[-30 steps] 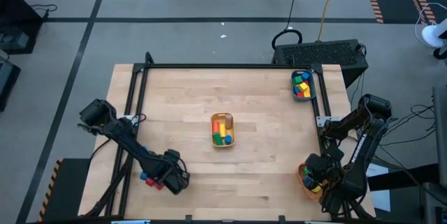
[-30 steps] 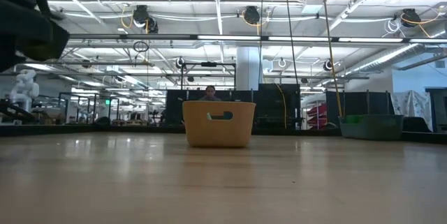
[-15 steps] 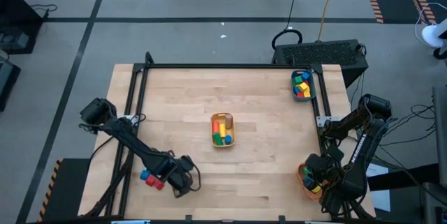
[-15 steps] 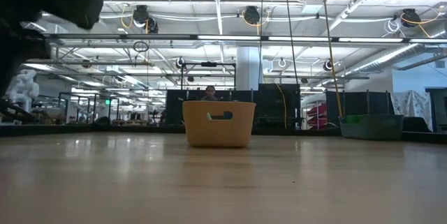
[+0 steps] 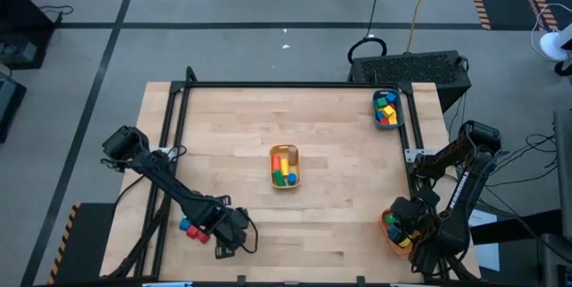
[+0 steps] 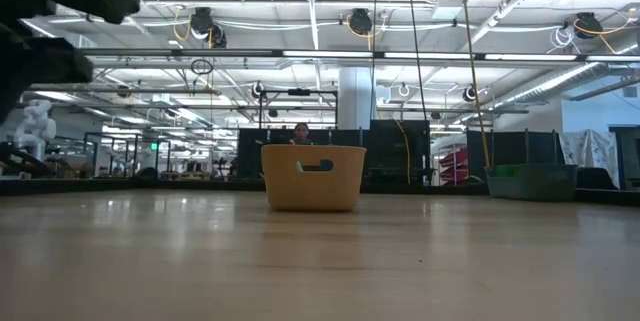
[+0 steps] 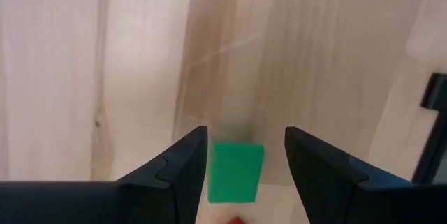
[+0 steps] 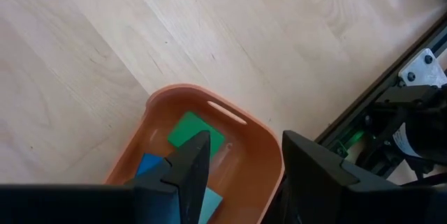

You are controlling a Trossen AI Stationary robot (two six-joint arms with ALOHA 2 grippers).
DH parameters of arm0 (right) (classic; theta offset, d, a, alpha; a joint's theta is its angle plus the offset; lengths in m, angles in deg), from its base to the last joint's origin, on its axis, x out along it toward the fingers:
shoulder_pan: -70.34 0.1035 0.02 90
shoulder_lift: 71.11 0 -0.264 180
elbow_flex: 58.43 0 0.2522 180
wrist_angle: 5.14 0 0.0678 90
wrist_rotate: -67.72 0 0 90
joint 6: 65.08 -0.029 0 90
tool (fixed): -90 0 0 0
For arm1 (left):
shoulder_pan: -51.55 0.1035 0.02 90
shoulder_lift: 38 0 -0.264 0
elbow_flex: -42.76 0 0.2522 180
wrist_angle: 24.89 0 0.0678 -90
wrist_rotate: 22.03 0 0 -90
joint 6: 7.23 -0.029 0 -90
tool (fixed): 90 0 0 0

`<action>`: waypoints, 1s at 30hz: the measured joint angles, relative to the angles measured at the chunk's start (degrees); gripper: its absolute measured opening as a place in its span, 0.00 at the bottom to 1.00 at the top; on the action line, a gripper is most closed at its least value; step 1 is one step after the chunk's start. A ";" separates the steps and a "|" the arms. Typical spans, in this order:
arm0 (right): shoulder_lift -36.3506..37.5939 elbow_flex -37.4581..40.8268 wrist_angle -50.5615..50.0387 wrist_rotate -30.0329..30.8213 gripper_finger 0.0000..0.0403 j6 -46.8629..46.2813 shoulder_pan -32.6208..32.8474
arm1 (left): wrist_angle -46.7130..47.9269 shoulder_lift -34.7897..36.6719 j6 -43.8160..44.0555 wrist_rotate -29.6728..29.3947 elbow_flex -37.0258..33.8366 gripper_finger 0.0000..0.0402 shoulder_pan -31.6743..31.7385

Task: Sort blocks by size
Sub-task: Put the green half-circle block into the orange bin

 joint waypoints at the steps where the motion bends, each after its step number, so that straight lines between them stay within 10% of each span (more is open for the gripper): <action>1: 0.00 0.00 0.00 0.00 0.41 0.00 0.00 | 0.02 0.00 0.80 0.34 0.00 0.48 -0.22; 18: 0.00 0.00 0.38 0.04 0.41 0.03 0.00 | 1.41 -2.29 4.42 -1.30 -1.44 0.89 -3.94; 30: 0.00 0.00 0.34 0.05 0.41 -0.55 0.00 | 1.27 -6.45 2.73 -1.58 -1.12 0.54 -4.65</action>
